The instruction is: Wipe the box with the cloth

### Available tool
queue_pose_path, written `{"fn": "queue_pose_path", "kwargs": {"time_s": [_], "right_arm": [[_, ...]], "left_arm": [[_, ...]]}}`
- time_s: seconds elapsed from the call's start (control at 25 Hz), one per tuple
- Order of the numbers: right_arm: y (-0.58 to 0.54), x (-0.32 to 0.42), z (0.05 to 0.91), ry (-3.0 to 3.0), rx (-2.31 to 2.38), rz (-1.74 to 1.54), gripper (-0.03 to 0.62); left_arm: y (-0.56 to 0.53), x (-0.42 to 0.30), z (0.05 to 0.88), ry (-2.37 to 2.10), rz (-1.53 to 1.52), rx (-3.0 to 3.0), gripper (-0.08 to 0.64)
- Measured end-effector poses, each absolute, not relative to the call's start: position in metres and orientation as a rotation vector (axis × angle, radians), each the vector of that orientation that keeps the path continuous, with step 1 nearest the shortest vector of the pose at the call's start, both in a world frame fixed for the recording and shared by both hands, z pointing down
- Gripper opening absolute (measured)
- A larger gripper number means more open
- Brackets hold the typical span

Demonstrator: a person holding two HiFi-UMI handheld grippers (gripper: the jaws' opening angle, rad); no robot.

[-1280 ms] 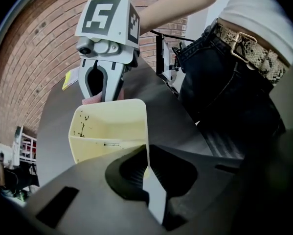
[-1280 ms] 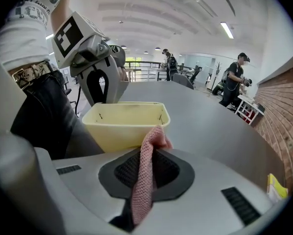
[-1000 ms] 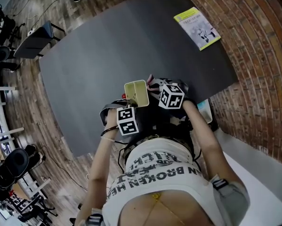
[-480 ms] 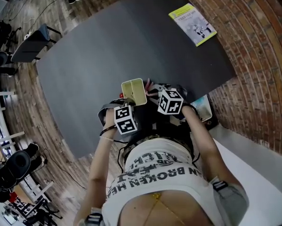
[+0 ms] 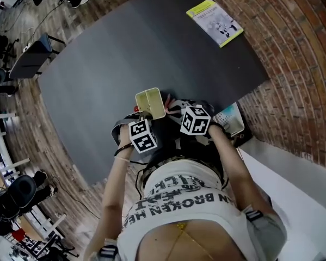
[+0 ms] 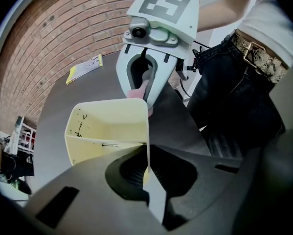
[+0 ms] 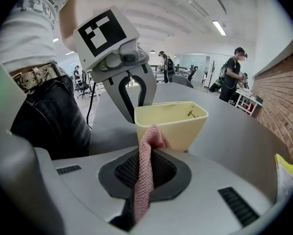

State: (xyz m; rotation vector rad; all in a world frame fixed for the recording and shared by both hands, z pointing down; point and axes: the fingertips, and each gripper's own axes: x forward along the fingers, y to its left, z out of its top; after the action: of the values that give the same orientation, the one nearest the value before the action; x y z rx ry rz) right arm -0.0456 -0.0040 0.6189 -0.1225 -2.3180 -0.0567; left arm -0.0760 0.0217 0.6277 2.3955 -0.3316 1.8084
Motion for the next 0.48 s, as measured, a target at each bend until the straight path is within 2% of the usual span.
{"fn": "queue_pose_path", "kwargs": {"time_s": [0.24, 0.48], "right_arm": [[0.008, -0.042, 0.616, -2.336, -0.139, -0.021, 0.017], [-0.002, -0.031, 0.613, -2.359, -0.017, 0.018, 0.017]], "left_arm": [[0.021, -0.075, 0.633, -0.409, 1.765, 2.345, 0.018], [0.009, -0.054, 0.632, -0.652, 1.567, 2.218, 0.018]]}}
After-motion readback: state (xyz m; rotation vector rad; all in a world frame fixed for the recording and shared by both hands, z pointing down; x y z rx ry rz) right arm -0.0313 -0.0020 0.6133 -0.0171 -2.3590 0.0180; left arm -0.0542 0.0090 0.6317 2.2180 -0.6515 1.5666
